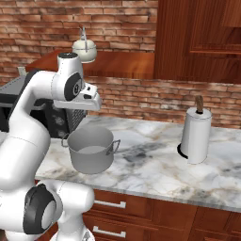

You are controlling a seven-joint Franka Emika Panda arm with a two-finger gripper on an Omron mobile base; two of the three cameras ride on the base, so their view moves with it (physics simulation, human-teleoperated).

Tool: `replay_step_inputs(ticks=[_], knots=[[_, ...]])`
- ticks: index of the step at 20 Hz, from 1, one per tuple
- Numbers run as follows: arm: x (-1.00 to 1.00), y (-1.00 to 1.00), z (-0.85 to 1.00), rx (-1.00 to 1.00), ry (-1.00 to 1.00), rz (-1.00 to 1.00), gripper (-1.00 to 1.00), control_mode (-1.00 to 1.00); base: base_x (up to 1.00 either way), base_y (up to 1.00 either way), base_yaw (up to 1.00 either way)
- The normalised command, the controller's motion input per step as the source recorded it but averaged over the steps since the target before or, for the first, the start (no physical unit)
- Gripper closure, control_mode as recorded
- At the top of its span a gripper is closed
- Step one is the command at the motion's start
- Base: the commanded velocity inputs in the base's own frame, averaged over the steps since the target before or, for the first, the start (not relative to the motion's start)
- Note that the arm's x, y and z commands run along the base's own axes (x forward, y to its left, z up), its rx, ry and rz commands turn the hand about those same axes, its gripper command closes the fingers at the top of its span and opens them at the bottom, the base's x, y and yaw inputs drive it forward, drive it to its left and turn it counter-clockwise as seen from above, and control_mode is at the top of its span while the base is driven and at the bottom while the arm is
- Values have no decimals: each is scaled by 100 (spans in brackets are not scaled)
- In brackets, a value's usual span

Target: Pick the kettle from the cabinet and place it on a stove burner. Then pick the pot from the counter and place it on another stove burner. Finally, turn both burners on.

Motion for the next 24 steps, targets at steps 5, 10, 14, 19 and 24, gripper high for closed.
replay_step_inputs(ticks=[5,10,14,19,24], knots=[[0,0,1,0,-6,0,-100,-100,0,0,0],[0,0,17,0,-14,0,-100,-100,0,0,0],[-1,0,25,0,-18,0,-100,-100,0,0,0],[-7,0,31,0,-20,0,-100,-100,0,0,0],[0,0,34,0,-18,0,-100,-100,0,0,0]])
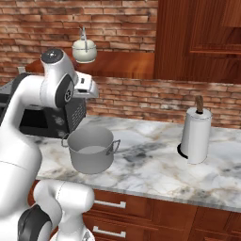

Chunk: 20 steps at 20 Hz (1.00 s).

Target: Pick the kettle from the cabinet and place it on a stove burner. Then pick the pot from the counter and place it on another stove burner. Finally, turn both burners on.

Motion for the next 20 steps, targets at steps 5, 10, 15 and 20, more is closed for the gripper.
replay_step_inputs(ticks=[5,10,15,20], knots=[[0,0,39,0,-21,0,-100,-100,0,0,0],[0,0,39,0,-20,0,-100,-100,0,0,0],[1,0,37,0,-15,0,-100,-100,0,0,0],[4,0,36,0,-17,1,-100,-100,0,0,0]])
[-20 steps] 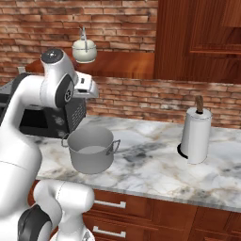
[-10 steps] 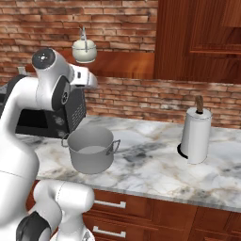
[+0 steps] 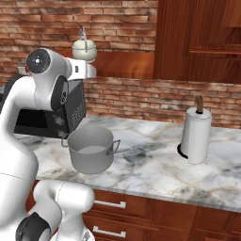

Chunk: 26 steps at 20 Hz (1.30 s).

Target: Pick the kettle from the cabinet and place it on a stove burner. Then pick the pot from the counter and place it on another stove burner. Finally, turn both burners on.

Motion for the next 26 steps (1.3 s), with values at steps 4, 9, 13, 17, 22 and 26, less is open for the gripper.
replay_step_inputs(ticks=[4,9,13,17,22,26], knots=[[8,0,35,0,-11,1,-100,-100,0,0,0],[19,0,42,0,-3,1,-100,-100,0,0,0],[22,0,40,0,0,0,-100,-100,0,0,0],[15,3,27,0,0,0,-100,-100,0,0,0],[19,11,1,0,0,0,-100,-100,0,0,0],[25,0,0,0,0,0,-100,-100,0,0,0]])
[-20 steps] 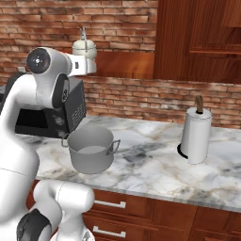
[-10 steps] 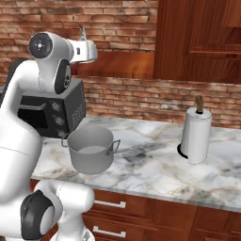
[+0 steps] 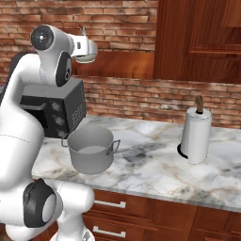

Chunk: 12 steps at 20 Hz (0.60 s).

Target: Pick the kettle from the cabinet and place it on a stove burner. Then pick the pot from the counter and place it on another stove burner. Finally, turn both burners on.

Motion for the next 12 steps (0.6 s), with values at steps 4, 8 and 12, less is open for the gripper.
replay_step_inputs(ticks=[4,8,12], knots=[[35,0,0,0,1,1,-100,-100,0,0,0],[39,0,0,0,2,1,-100,-100,0,0,0],[28,5,1,0,1,1,-100,-100,0,0,0]])
